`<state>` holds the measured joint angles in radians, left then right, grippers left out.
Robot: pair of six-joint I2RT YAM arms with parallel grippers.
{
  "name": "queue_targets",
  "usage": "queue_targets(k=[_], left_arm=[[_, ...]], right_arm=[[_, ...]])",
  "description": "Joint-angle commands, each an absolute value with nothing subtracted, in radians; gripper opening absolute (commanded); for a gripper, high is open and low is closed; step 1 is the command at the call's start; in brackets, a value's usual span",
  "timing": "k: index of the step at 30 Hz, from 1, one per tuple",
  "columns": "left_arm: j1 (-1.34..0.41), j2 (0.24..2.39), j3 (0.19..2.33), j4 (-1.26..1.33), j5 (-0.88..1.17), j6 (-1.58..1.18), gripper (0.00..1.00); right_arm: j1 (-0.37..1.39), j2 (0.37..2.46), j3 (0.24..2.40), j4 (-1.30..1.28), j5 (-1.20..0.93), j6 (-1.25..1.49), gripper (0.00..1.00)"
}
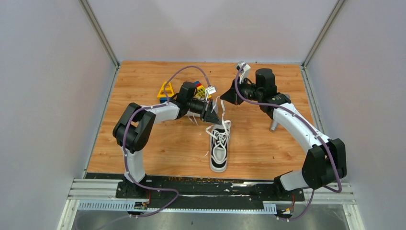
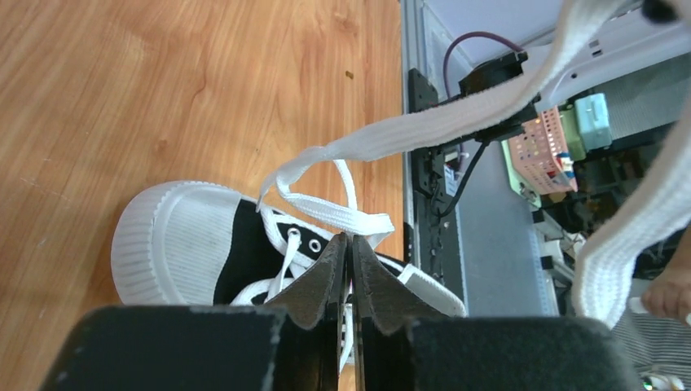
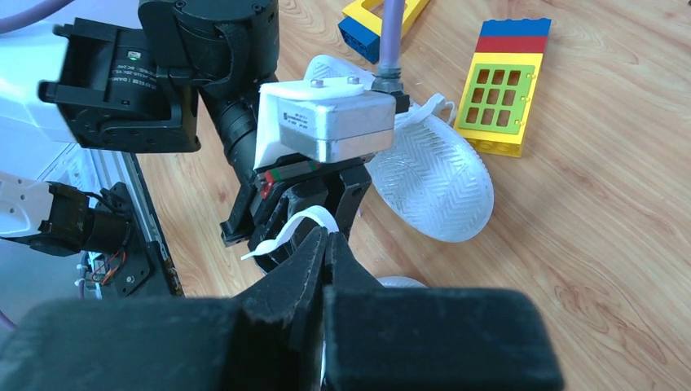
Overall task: Tie the shoes
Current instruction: Cross the shoelace with the shoelace.
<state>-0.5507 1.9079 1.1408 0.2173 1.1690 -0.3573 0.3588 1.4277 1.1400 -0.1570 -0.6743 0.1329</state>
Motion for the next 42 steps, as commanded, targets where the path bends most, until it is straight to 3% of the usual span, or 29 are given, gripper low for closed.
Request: queue_targets(k=[1,8,16,26,29,32,34,42], left_arm=[[-0.537,1.937,1.131,0.409,1.232,-0.559,0.14],[-0.517,2.005,1.105,0.733,1.304,-0.833,0.22],[-0.517,2.014,1.121,0.660,1.285,-0.805,0.31],[-0.517,2.012,1.137,0.621,1.275,-0.783,0.16],[-0.517,2.013,1.139,0.606,1.269,-0.781,0.30],[-0.517,2.021,1.155,0.594,1.269,-0.796,0.33],[-0.517,2.031,1.165,0.603,1.270,-0.812,0.30],[-0.517,2.043,1.168,0.636,1.276,-0.840,0.01]], right_arm=[[0.356,1.430,1.170,-0.111,-0.683,0.175,0.00],[0.357,1.436,1.155,-0.096,-0.675,0.202,0.00],[0.356,1.437,1.150,-0.088,-0.680,0.216,0.00],[0.356,1.451,1.137,-0.067,-0.685,0.248,0.00],[0.356,1.457,1.140,-0.060,-0.685,0.261,0.00],[0.356,1.460,1.143,-0.055,-0.683,0.276,0.00],[0.356,1.463,1.144,-0.051,-0.681,0.288,0.00],[0.356,1.466,1.143,-0.049,-0.675,0.285,0.00]])
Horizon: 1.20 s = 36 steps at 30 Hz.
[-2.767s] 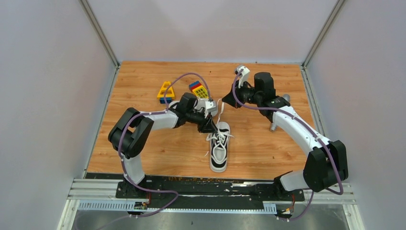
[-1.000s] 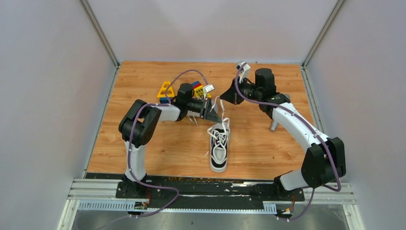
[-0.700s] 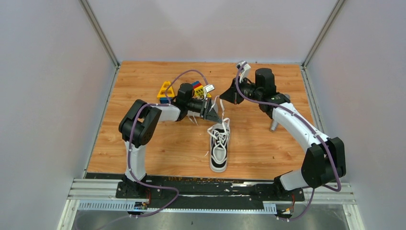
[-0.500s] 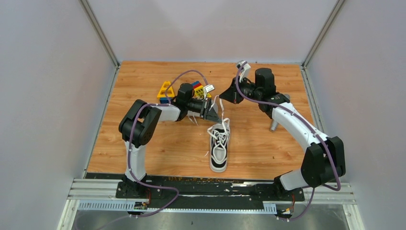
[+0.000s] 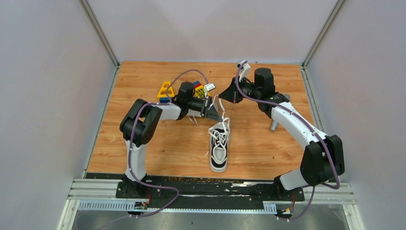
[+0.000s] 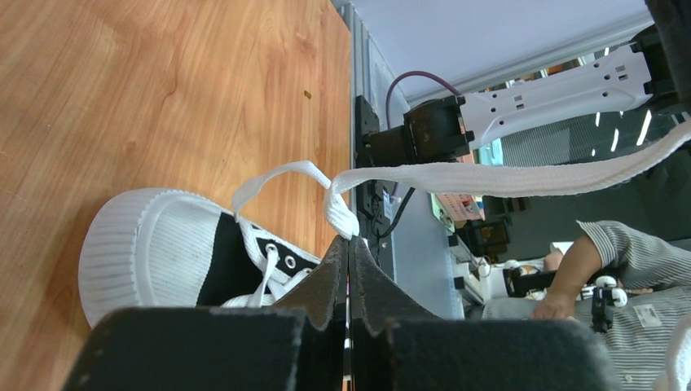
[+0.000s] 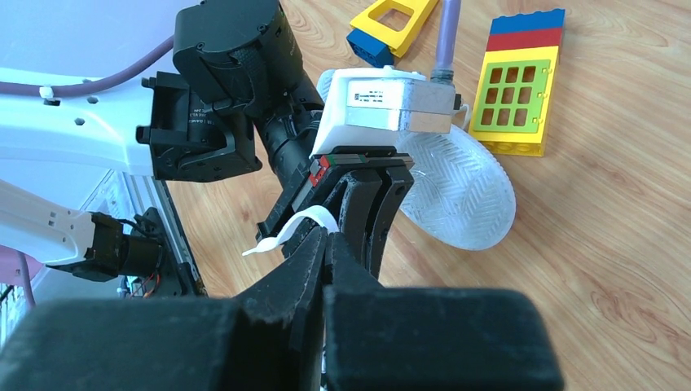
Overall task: Tie the shoes
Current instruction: Cross the shoelace with the shoelace.
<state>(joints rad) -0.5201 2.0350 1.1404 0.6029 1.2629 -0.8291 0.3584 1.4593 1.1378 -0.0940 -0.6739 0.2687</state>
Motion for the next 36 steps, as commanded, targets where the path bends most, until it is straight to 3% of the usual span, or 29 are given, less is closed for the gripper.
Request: queue_targets(k=[1,3,6,7,9,11,17,21,28,36], left_arm=[[-0.517,2.043,1.167,0.637,1.276,-0.840,0.00],[-0.517,2.042,1.167,0.639,1.276,-0.840,0.00],[-0.515,2.040,1.160,0.676,1.287,-0.853,0.00],[-0.511,2.039,1.154,0.706,1.292,-0.866,0.00],[-0.505,2.034,1.140,0.757,1.298,-0.889,0.00],[-0.498,2.029,1.125,0.802,1.303,-0.904,0.00],[-0.491,2.007,1.100,0.903,1.335,-0.949,0.00],[-0.491,1.992,1.092,0.905,1.336,-0.944,0.00],[-0.491,1.988,1.079,0.905,1.333,-0.945,0.00],[-0.490,1.980,1.069,0.902,1.342,-0.959,0.00]], right_arm=[[0.356,1.465,1.141,-0.051,-0.676,0.281,0.00],[0.354,1.466,1.147,-0.074,-0.688,0.251,0.06],[0.319,1.470,1.191,-0.173,-0.764,0.146,0.48],[0.291,1.474,1.208,-0.208,-0.808,0.118,0.58],[0.219,1.482,1.230,-0.257,-0.927,0.078,0.70],[0.148,1.502,1.255,-0.320,-1.061,0.017,0.76],[0.105,1.602,1.318,-0.772,-1.186,-0.595,0.71],[0.131,1.637,1.286,-0.900,-1.172,-0.805,0.64],[0.207,1.667,1.232,-0.852,-1.144,-0.855,0.55],[0.281,1.650,1.129,-0.523,-1.040,-0.659,0.45]])
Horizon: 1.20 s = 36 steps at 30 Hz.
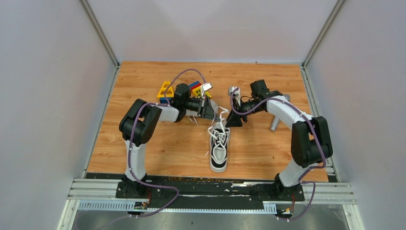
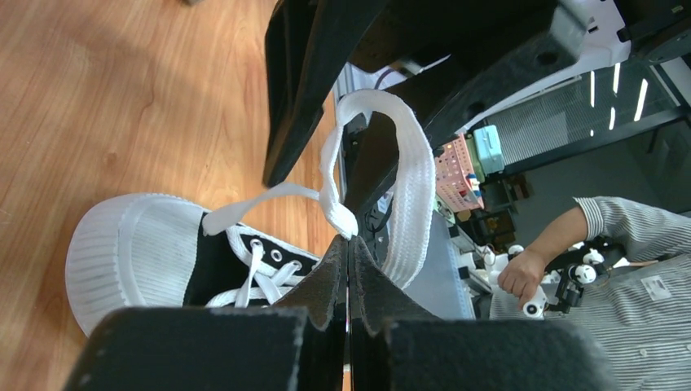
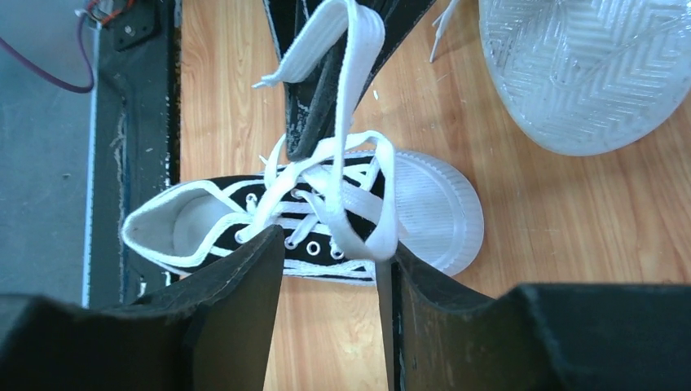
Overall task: Tie the shoes
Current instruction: Cross the shoelace with the shoelace.
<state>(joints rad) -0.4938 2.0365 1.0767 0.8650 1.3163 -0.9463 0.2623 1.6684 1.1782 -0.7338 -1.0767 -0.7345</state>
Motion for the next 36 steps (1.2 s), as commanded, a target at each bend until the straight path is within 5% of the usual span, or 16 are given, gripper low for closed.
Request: queue_targets(k=[1,11,14,16,20,23,36], left_arm=[[-0.490,1.977,1.068,0.900,1.342,-0.959,0.00],[-0.489,1.968,1.070,0.870,1.349,-0.949,0.00],[-0.488,1.969,1.073,0.854,1.348,-0.942,0.00],[-0.487,1.972,1.073,0.850,1.346,-0.939,0.00],[-0.487,1.980,1.081,0.846,1.347,-0.941,0.00],[-0.486,1.983,1.084,0.842,1.348,-0.942,0.00],[-0.460,1.996,1.103,0.838,1.361,-0.962,0.00]], right_arm=[[0.282,1.648,1.118,-0.492,-1.030,-0.644,0.45],[0.300,1.622,1.042,-0.286,-0.919,-0.545,0.35],[0.312,1.615,1.033,-0.267,-0.911,-0.528,0.19],[0.318,1.604,1.024,-0.246,-0.911,-0.502,0.17],[0.335,1.590,1.008,-0.219,-0.892,-0.469,0.38],[0.342,1.579,0.994,-0.213,-0.887,-0.479,0.45],[0.358,1.529,0.973,-0.230,-0.905,-0.531,0.45]])
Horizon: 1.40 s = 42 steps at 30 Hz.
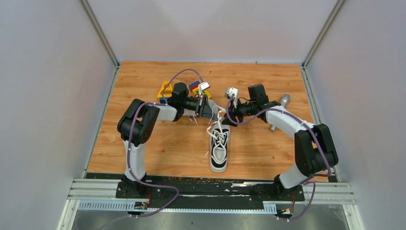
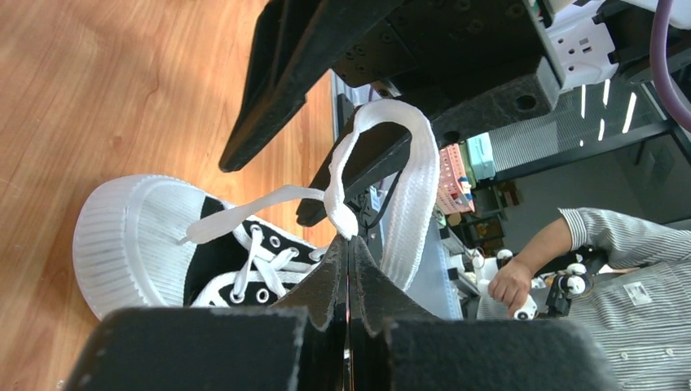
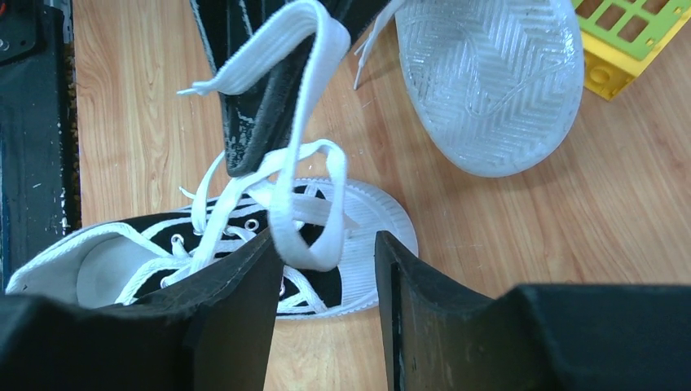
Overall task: Tie the shoes
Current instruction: Cross the shoelace with the shoelace.
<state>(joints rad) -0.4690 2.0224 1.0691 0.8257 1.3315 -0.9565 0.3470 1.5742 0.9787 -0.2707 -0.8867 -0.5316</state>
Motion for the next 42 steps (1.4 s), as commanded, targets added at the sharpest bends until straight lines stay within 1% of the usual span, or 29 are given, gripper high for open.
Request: queue_targets(k=[1,3,7,10,11,15,22,26,30,33,36,40,42], left_arm=[[-0.460,2.002,1.104,0.847,1.364,-0.981,0.00],[-0.460,2.011,1.106,0.895,1.374,-1.018,0.00],[-0.460,2.015,1.107,0.901,1.372,-1.019,0.00],[-0.460,2.022,1.112,0.896,1.366,-1.017,0.00],[-0.460,2.024,1.114,0.894,1.366,-1.017,0.00],[-0.460,2.029,1.123,0.885,1.363,-1.015,0.00],[-0.459,2.030,1.132,0.818,1.328,-0.966,0.00],[-0.459,2.030,1.155,0.731,1.298,-0.904,0.00],[-0.459,2.031,1.163,0.696,1.264,-0.889,0.00],[-0.459,2.038,1.166,0.696,1.260,-0.893,0.00],[-0.460,2.039,1.159,0.688,1.265,-0.891,0.00],[-0.464,2.039,1.154,0.640,1.258,-0.839,0.00],[-0.473,2.051,1.157,0.674,1.274,-0.838,0.00]], right_arm=[[0.361,1.536,0.971,-0.209,-0.896,-0.516,0.45],[0.373,1.553,0.971,-0.168,-0.873,-0.496,0.45],[0.384,1.583,0.991,-0.134,-0.872,-0.472,0.42],[0.390,1.586,0.993,-0.136,-0.870,-0.471,0.34],[0.390,1.583,0.990,-0.137,-0.869,-0.470,0.31],[0.389,1.547,0.985,-0.172,-0.855,-0.462,0.01],[0.378,1.356,0.932,-0.270,-0.792,-0.492,0.00],[0.378,1.295,0.925,-0.317,-0.829,-0.483,0.00],[0.379,1.323,0.945,-0.367,-0.910,-0.431,0.00],[0.381,1.363,0.962,-0.370,-0.912,-0.382,0.00],[0.377,1.435,1.064,-0.388,-0.928,-0.295,0.00],[0.394,1.507,1.212,-0.397,-0.955,-0.295,0.00],[0.397,1.561,1.259,-0.400,-0.949,-0.302,0.00]])
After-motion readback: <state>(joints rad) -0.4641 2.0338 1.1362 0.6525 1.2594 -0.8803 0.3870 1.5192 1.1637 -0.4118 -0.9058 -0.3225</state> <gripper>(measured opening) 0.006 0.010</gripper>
